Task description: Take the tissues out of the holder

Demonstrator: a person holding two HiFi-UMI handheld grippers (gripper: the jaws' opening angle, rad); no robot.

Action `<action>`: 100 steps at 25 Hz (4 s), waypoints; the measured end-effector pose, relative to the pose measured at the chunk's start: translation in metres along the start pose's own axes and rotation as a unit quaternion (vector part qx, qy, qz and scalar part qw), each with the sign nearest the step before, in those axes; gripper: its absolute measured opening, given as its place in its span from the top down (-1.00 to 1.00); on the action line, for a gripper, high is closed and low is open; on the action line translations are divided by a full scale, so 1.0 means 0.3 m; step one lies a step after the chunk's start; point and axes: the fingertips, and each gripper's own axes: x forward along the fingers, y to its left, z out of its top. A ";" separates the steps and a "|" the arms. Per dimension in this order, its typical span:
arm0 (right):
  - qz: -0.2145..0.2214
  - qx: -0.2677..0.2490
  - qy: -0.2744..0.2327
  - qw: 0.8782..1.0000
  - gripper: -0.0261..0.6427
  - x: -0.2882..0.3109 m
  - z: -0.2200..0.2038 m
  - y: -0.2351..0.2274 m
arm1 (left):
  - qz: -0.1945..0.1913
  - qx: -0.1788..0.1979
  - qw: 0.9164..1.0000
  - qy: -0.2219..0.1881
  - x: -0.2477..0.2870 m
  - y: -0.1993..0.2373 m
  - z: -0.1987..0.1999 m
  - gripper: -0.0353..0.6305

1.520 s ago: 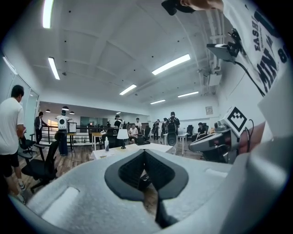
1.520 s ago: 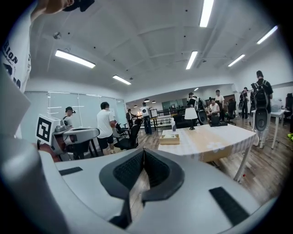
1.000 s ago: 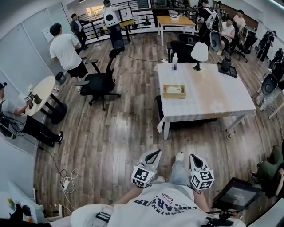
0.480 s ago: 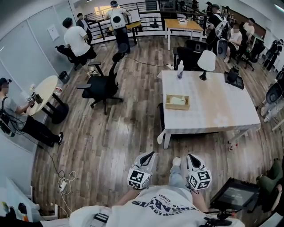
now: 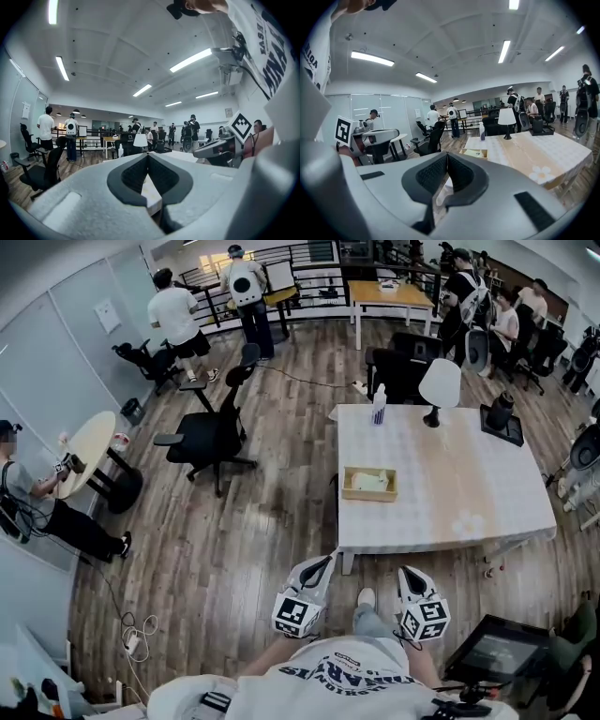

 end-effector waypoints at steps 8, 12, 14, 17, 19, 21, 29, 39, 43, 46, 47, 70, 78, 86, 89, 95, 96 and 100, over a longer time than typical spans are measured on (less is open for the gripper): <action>0.012 -0.004 -0.006 1.000 0.89 0.251 0.171 -0.288 | 0.020 0.006 1.000 0.017 0.327 0.107 0.053 0.88; 0.018 -0.010 -0.004 1.000 0.89 0.347 0.230 -0.427 | 0.044 0.003 0.999 0.013 0.471 0.167 0.088 0.88; 0.023 -0.013 0.003 1.000 0.89 0.394 0.239 -0.495 | 0.053 0.003 0.999 0.011 0.534 0.183 0.099 0.88; 0.024 -0.014 0.007 1.000 0.89 0.451 0.254 -0.582 | 0.057 0.006 0.998 0.009 0.612 0.188 0.116 0.88; 0.026 -0.016 0.006 1.000 0.89 0.472 0.265 -0.616 | 0.057 0.004 0.998 0.011 0.643 0.180 0.116 0.88; 0.030 -0.020 0.005 0.999 0.89 0.487 0.278 -0.628 | 0.056 0.003 0.998 0.014 0.660 0.173 0.116 0.88; 0.034 -0.044 -0.008 0.998 0.89 0.478 0.331 -0.591 | 0.037 0.014 0.999 -0.001 0.702 0.149 0.158 0.88; 0.044 -0.046 -0.021 0.998 0.89 0.458 0.366 -0.493 | 0.023 0.011 1.000 -0.016 0.701 0.164 0.182 0.88; 0.041 -0.041 -0.013 0.998 0.89 0.447 0.345 -0.485 | 0.015 0.007 1.000 -0.012 0.687 0.157 0.168 0.88; 0.035 -0.040 -0.017 0.998 0.89 0.451 0.357 -0.503 | 0.004 0.013 1.000 -0.005 0.712 0.162 0.159 0.88; 0.031 -0.038 -0.018 0.999 0.89 0.449 0.358 -0.513 | -0.002 0.015 1.000 0.001 0.725 0.161 0.149 0.88; -0.127 0.031 0.003 0.991 0.89 0.153 0.214 -0.705 | -0.160 0.205 0.892 0.369 1.404 0.409 -0.657 0.09; -0.163 0.048 0.008 0.985 0.89 0.094 0.180 -0.745 | -0.204 0.248 0.825 0.466 1.446 0.416 -0.900 0.01; -0.180 0.051 0.006 0.982 0.89 0.073 0.174 -0.763 | -0.214 0.287 0.777 0.518 1.481 0.419 -1.003 0.02; -0.179 0.052 0.008 0.982 0.89 0.069 0.164 -0.763 | -0.227 0.295 0.767 0.523 1.474 0.402 -1.019 0.88; -0.181 0.048 0.002 0.982 0.89 0.061 0.187 -0.781 | -0.232 0.317 0.763 0.514 1.477 0.379 -1.008 0.88; -0.180 0.047 0.002 0.982 0.89 0.063 0.190 -0.783 | -0.232 0.317 0.763 0.513 1.477 0.378 -1.005 0.88; -0.173 0.045 0.001 0.984 0.89 0.084 0.197 -0.777 | -0.230 0.325 0.762 0.511 1.478 0.382 -0.991 0.88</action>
